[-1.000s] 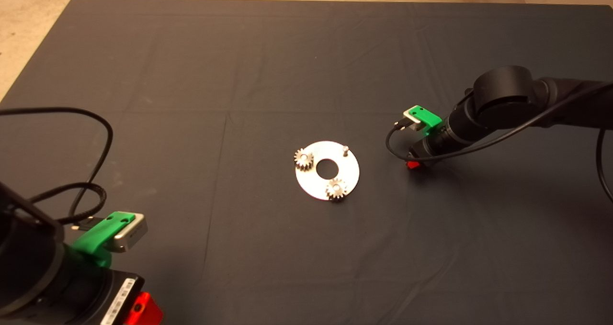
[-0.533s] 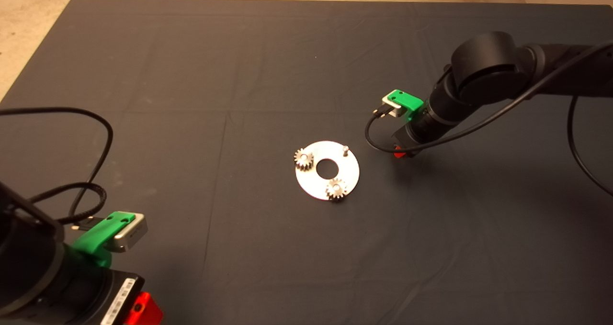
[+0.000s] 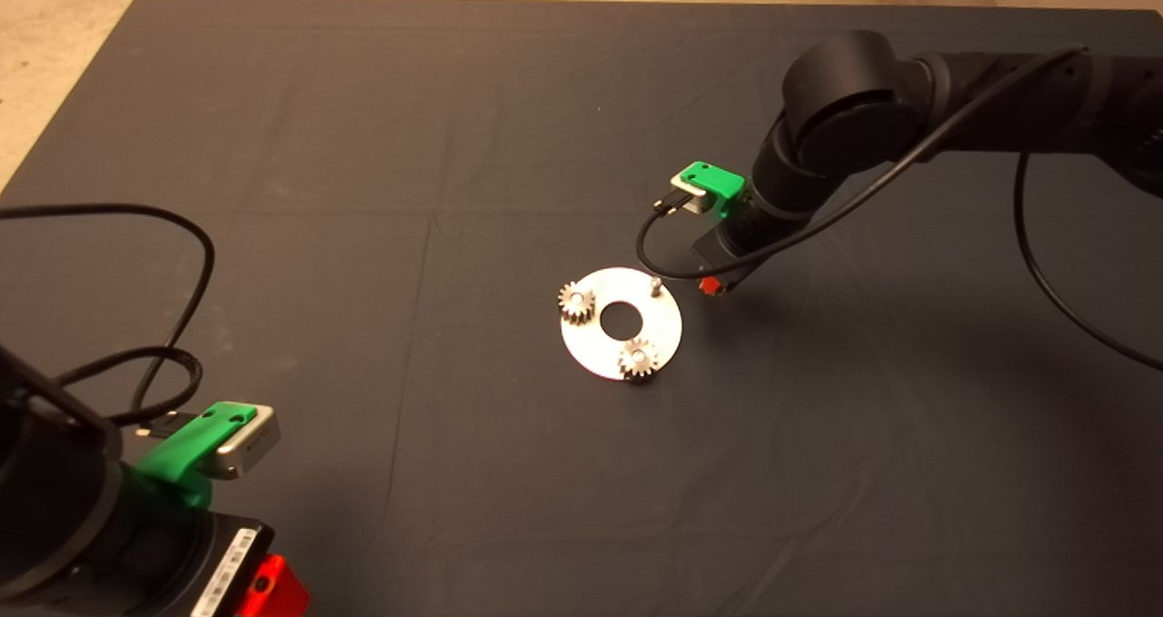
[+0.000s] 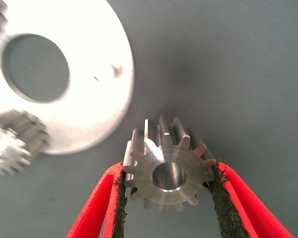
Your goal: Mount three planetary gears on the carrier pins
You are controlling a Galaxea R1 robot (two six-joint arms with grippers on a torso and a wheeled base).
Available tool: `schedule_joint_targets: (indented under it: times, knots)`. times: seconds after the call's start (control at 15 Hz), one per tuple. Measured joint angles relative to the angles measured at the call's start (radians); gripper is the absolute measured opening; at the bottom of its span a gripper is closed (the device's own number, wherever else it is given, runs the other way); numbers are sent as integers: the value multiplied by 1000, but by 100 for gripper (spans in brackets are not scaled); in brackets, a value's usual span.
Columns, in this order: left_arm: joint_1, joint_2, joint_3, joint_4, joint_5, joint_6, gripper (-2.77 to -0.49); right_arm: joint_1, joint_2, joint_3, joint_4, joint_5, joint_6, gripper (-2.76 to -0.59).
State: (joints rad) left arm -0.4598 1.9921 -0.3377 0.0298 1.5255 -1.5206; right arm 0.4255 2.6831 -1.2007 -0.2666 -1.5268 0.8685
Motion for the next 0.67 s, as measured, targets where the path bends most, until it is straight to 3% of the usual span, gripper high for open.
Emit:
schedule_joint_targets:
  times: [0.07, 0.2, 0.67]
  knots:
    - [0, 0, 0, 0, 0, 0, -80, 0, 19, -35, 21, 0, 0, -232]
    - [0, 0, 0, 0, 0, 0, -80, -1, 44, -77, 31, 1, -1, -232]
    - [0, 0, 0, 0, 0, 0, -80, -1, 89, -103, 55, 0, -3, -232]
